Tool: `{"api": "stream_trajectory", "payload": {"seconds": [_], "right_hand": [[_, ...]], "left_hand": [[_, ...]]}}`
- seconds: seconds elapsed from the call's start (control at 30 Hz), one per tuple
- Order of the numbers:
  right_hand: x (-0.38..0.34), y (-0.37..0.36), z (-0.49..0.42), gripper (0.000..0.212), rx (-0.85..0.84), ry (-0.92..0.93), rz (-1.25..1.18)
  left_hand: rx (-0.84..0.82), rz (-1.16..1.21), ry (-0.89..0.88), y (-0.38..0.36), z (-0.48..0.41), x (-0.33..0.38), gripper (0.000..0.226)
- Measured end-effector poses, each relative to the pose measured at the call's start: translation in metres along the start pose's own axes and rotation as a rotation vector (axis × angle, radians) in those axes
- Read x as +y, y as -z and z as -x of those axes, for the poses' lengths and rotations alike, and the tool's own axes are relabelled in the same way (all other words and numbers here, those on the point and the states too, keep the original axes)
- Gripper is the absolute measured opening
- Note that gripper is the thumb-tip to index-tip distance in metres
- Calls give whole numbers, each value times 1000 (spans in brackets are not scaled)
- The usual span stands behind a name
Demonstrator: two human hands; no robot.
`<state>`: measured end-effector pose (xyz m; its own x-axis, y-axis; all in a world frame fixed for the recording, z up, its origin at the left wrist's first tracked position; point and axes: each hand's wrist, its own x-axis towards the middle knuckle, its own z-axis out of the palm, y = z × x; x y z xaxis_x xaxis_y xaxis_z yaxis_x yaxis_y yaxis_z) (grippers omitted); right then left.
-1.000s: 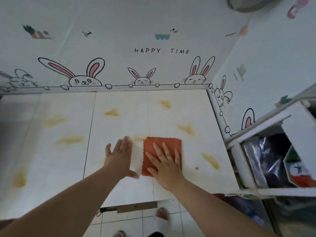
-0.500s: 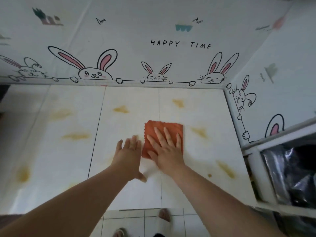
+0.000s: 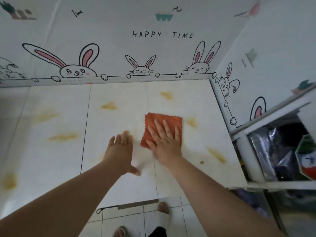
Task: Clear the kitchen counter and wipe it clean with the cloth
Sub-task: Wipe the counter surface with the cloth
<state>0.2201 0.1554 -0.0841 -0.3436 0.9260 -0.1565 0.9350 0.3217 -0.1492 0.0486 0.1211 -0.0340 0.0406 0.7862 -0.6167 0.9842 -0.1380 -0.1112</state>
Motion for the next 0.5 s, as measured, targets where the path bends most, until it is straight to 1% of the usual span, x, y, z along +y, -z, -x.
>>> {"api": "stream_trajectory", "payload": {"seconds": [0.07, 0.13, 0.17, 0.23, 0.27, 0.3, 0.33, 0.4, 0.47, 0.5], "right_hand": [[-8, -12, 45, 57, 54, 108, 27], [-6, -19, 67, 53, 70, 144, 30], [-4, -21, 71, 51, 79, 140, 32], [-6, -20, 76, 49, 71, 99, 24], [-10, -21, 79, 48, 52, 78, 12], [-13, -23, 85, 49, 28, 67, -1], [-15, -26, 92, 50, 11, 74, -9], [-11, -31, 113, 51, 2, 105, -10], [5, -32, 130, 49, 18, 133, 4], [18, -30, 135, 48, 30, 137, 22]], "left_hand": [[-8, -11, 3, 2, 2, 1, 136], [-36, -25, 40, 5, 6, 6, 133], [-45, -17, 71, 9, 7, 9, 125], [3, 48, 81, 21, 4, 19, 94], [58, 94, 43, 28, -1, 25, 81], [109, 126, -19, 33, -7, 30, 74], [130, 135, -81, 35, -13, 34, 71], [88, 85, -153, 34, -24, 42, 66], [61, 30, -151, 25, -32, 41, 67], [80, 6, -153, 23, -34, 39, 67]]}}
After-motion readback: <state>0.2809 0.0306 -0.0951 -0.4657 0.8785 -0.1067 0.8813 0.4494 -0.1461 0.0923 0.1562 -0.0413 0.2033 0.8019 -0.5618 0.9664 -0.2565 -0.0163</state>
